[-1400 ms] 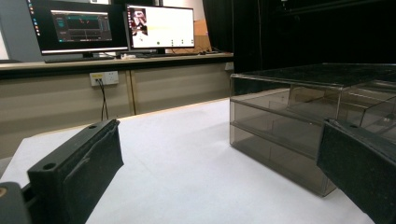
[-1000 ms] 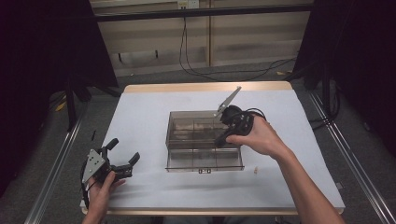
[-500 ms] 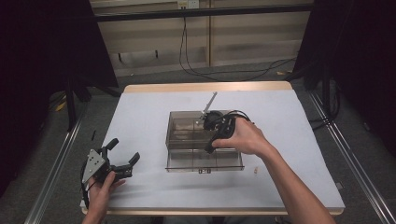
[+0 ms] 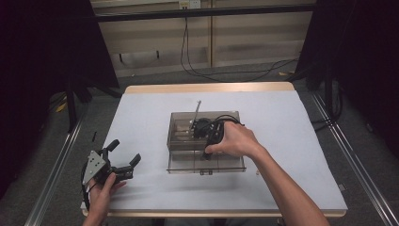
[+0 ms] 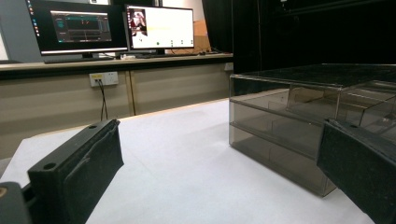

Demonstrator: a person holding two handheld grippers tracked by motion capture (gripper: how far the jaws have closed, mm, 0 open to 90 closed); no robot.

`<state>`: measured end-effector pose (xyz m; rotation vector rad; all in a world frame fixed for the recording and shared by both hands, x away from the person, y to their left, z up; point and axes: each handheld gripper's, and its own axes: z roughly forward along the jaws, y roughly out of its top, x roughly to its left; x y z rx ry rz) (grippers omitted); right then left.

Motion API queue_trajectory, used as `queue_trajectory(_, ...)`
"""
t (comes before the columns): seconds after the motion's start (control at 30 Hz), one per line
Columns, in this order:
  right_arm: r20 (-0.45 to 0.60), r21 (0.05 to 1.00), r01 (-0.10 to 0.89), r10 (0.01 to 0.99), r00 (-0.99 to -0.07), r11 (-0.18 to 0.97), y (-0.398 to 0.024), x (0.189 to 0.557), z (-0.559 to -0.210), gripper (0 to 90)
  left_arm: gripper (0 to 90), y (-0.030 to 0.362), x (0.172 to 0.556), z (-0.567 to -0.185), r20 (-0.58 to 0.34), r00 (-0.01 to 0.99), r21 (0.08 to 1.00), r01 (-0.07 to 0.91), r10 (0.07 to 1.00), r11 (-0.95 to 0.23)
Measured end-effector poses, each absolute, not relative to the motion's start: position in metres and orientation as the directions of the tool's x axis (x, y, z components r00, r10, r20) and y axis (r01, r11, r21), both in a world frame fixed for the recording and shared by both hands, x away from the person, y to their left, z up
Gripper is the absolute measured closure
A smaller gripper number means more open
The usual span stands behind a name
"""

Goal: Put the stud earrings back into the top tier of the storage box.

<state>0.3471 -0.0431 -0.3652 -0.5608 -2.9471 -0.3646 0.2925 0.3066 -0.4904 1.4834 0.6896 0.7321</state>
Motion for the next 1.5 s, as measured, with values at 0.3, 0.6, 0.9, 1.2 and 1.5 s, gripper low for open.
queue_trajectory(0.3, 0.154, 0.192, 0.372, 0.346, -0.925, 0.908, -0.037, 0.349, -0.374, 85.4, 0.5, 0.307, 0.293, -0.49, 0.038, 0.616, 0.999, -0.011, 0.787, -0.04)
queue_trajectory(0.6, 0.155, 0.206, 0.37, 0.343, -0.927, 0.906, -0.039, 0.349, -0.373, 83.1, 0.4, 0.307, 0.293, -0.49, 0.041, 0.615, 0.999, -0.009, 0.787, -0.045)
queue_trajectory(0.9, 0.163, 0.246, 0.39, 0.359, -0.919, 0.887, -0.047, 0.345, -0.369, 80.8, 0.3, 0.307, 0.293, -0.49, 0.041, 0.621, 0.999, -0.011, 0.783, -0.043)
queue_trajectory(1.2, 0.184, 0.347, 0.424, 0.382, -0.906, 0.837, -0.07, 0.338, -0.358, 80.2, 0.4, 0.307, 0.293, -0.491, 0.036, 0.621, 0.999, -0.011, 0.783, -0.037)
queue_trajectory(1.5, 0.194, 0.473, 0.435, 0.391, -0.9, 0.767, -0.102, 0.326, -0.347, 79.0, 0.4, 0.307, 0.293, -0.49, 0.04, 0.62, 0.999, -0.01, 0.783, -0.044)
